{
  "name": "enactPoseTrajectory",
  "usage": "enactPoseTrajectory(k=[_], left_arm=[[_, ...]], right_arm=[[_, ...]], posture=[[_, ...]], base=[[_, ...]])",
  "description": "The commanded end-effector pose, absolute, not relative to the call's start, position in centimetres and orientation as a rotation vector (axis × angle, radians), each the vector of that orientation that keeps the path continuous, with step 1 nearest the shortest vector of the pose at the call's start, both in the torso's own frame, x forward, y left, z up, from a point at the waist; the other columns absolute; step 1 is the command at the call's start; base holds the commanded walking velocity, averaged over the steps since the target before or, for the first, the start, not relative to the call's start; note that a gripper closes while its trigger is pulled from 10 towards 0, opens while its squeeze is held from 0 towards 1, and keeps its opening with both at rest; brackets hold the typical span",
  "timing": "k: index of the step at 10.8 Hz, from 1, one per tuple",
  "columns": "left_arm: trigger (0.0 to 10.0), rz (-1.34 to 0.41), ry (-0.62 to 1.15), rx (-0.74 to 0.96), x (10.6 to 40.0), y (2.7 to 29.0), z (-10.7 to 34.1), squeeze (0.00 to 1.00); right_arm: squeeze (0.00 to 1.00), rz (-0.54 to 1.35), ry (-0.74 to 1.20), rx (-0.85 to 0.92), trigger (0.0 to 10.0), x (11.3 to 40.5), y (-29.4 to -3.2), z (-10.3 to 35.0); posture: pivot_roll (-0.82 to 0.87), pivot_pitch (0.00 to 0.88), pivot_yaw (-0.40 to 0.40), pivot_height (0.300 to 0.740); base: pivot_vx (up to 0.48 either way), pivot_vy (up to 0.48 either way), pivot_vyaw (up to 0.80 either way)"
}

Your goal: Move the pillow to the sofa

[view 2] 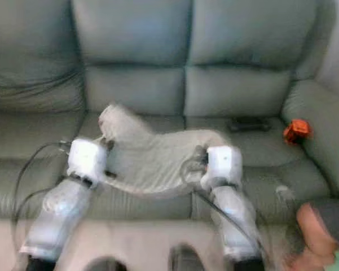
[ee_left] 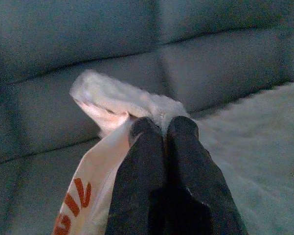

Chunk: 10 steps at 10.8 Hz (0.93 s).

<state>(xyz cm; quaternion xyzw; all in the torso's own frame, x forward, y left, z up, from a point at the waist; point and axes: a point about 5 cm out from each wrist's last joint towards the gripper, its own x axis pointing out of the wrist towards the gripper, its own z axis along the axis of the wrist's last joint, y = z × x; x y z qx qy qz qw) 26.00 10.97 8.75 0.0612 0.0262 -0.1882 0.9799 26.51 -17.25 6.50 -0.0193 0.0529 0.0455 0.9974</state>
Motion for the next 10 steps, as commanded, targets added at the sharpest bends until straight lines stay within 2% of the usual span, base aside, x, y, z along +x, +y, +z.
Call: enactPoseTrajectory(k=[1, 4, 9, 10], left_arm=[[10.0, -0.36, 0.03, 0.149, 26.21, 11.91, 9.31, 0.0], [10.0, -0.364, 0.023, 0.144, 26.15, 11.64, 9.33, 0.0], [10.0, -0.388, 0.012, 0.111, 26.0, 11.09, 9.54, 0.0], [10.0, -0.38, 0.013, 0.122, 26.02, 11.23, 9.45, 0.0]], right_arm=[[0.0, 0.12, 0.075, -0.028, 10.0, 26.72, -16.21, 7.04], [0.0, 0.122, 0.075, -0.029, 10.0, 26.78, -16.22, 6.98], [0.0, 0.13, 0.077, -0.041, 10.0, 27.14, -16.28, 7.02], [0.0, 0.131, 0.079, -0.041, 10.0, 27.17, -16.28, 7.01]], posture=[[0.01, 0.063, -0.044, 0.74], [0.01, 0.058, -0.048, 0.74], [0.01, 0.049, -0.058, 0.74], [0.01, 0.047, -0.058, 0.74]], base=[[0.0, 0.458, 0.0], [0.0, 0.46, 0.0], [0.0, 0.0, 0.0], [0.0, 0.0, -0.51]])
